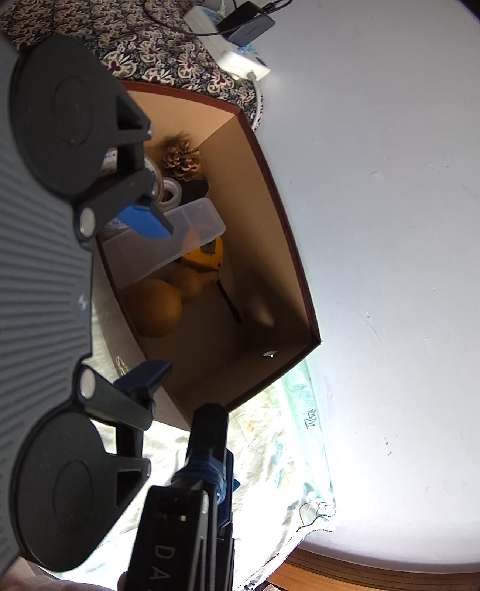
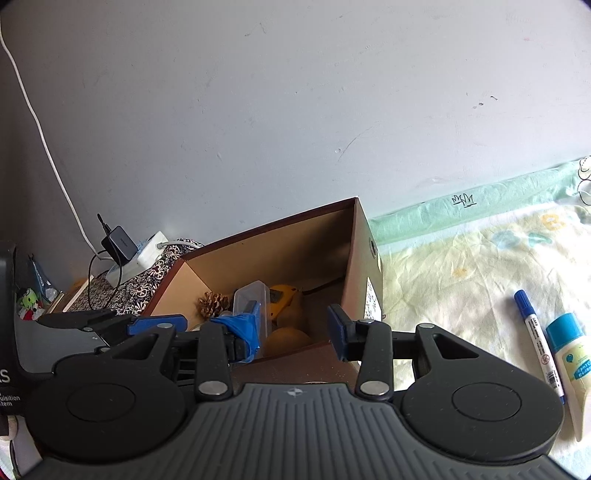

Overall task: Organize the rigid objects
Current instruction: 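Withdraw the right tool up out of the box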

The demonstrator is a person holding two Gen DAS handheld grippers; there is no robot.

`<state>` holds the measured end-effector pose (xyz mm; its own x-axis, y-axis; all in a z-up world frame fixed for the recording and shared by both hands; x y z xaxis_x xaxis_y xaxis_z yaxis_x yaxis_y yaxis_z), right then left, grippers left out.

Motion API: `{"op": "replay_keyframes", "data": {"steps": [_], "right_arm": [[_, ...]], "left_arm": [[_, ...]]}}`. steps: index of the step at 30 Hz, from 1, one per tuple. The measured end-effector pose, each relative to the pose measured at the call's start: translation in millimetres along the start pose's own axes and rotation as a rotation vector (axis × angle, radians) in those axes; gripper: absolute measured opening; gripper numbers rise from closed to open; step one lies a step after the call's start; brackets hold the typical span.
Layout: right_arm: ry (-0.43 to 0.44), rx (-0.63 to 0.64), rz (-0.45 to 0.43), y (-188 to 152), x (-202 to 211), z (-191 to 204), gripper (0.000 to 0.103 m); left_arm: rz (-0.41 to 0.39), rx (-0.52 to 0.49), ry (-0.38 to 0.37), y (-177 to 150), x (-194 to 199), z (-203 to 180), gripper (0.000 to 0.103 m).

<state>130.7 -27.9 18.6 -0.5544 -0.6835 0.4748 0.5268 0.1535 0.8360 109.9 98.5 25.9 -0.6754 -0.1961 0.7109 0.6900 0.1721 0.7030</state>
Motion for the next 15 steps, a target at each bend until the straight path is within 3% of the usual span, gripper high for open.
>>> {"op": "replay_keyframes", "data": {"steps": [15], "right_arm": [[-0.024,0.015,0.026,-23.5,16.7,-1.2,0.024]], "left_arm": [[0.025,0.044,-0.043,-22.4,16.3,-12.1,0.072]]}}
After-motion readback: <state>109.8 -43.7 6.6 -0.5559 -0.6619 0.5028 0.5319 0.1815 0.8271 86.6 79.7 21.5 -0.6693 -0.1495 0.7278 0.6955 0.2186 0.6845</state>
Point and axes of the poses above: each gripper's, at about its wrist camera, not at the fingertips, and x roughly against the way its jaws point, z to its left, y to its top, the point moved 7 cm from there along -x, roughly the way its jaws point, and after that the axes turned 13 degrees about x, right-handed, at the moved point
